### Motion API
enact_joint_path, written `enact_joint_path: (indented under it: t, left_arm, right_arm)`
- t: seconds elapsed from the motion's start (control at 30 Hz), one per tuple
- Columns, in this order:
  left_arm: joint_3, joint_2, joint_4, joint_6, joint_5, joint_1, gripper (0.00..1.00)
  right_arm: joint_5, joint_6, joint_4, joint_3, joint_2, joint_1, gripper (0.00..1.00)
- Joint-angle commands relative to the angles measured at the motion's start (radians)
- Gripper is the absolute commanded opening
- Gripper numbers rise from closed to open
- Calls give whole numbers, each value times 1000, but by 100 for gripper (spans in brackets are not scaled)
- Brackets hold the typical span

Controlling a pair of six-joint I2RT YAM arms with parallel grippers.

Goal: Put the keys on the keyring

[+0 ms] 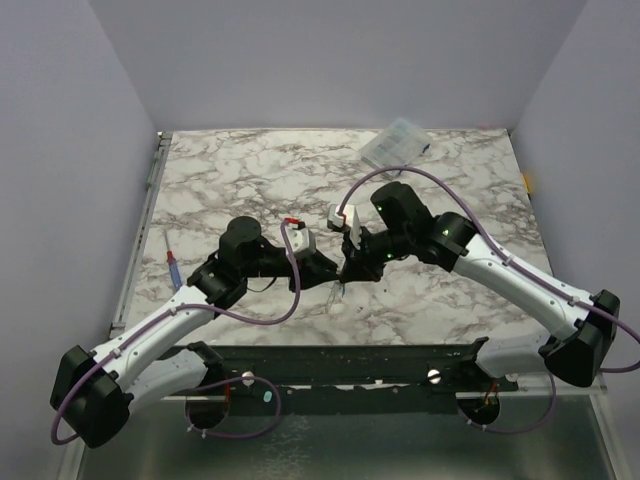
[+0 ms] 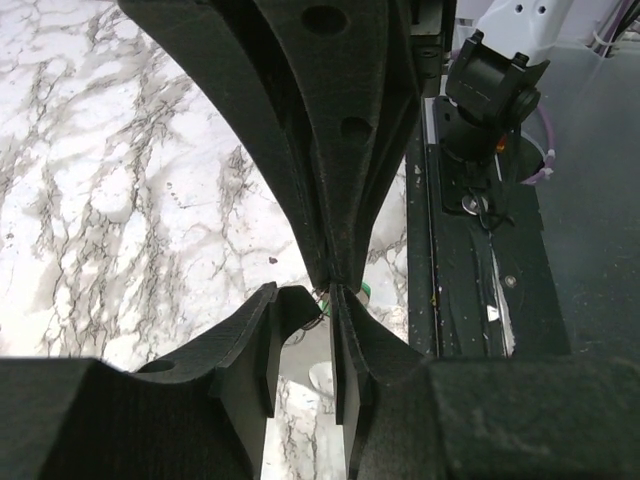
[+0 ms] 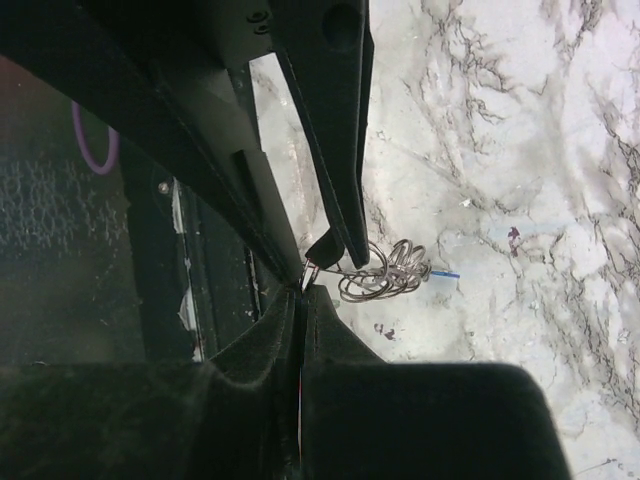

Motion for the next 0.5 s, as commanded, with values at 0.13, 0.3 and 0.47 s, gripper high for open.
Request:
enact_joint_path:
  t: [0.13,0.3,0.47]
  left_arm:
    - [10,21,11,-10,6,-7,26]
    - [10,20,11,-12,8,-9,22]
    - [10,20,11,-12,25,-9,28]
  right_arm:
    - [-53,-19,58,-12,-48,22,1]
    - [-60,-29,76,-29,-68,24,1]
    - [-70,-40,91,-44,-82,26,1]
